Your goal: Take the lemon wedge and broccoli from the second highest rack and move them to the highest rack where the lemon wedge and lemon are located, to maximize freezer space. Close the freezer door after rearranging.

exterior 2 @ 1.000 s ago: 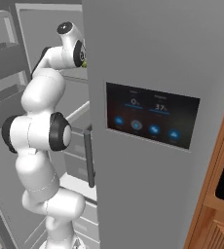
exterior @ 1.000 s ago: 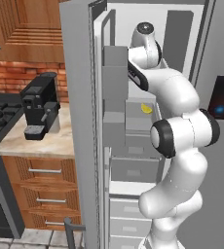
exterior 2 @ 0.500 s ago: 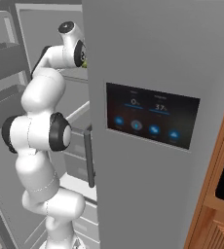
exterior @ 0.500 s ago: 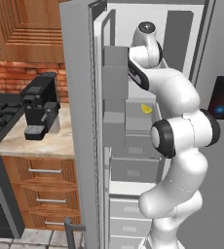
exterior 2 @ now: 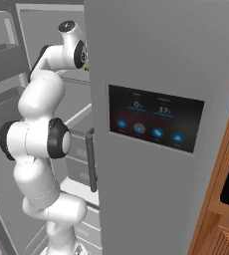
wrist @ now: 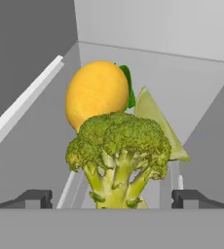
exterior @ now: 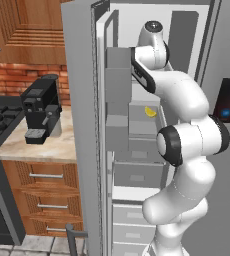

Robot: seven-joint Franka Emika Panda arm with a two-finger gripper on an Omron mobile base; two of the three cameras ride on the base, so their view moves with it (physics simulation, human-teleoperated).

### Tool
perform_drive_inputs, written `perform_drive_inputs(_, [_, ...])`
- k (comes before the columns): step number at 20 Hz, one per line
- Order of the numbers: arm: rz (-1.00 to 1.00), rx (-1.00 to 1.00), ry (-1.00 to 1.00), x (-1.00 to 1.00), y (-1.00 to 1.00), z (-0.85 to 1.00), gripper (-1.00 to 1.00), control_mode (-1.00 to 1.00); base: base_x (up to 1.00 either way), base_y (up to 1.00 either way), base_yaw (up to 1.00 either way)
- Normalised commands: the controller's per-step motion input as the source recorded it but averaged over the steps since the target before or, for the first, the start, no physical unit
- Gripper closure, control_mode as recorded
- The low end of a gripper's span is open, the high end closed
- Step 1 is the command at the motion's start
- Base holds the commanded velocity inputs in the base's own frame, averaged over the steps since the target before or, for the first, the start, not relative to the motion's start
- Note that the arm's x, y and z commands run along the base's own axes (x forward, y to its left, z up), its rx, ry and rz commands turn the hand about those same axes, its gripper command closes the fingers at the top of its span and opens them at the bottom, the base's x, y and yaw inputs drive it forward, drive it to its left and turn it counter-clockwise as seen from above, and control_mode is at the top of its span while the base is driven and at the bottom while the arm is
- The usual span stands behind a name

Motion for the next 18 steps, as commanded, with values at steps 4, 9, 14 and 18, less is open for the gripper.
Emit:
perform_drive_inputs(4, [0.00,0.00,-0.01,-0.54,0.06,0.00,-1.00,-1.00,0.00,0.00,0.00])
perform_drive_inputs(9, [0.00,0.00,-0.03,-0.61,0.07,-0.07,-1.00,-1.00,0.00,0.00,0.00])
perform_drive_inputs(14, [0.00,0.01,-0.01,-0.73,0.01,-0.01,-1.00,-1.00,0.00,0.00,0.00])
perform_drive_inputs(18, [0.00,0.04,0.00,-0.78,0.00,-0.03,-1.00,-1.00,0.00,0.00,0.00])
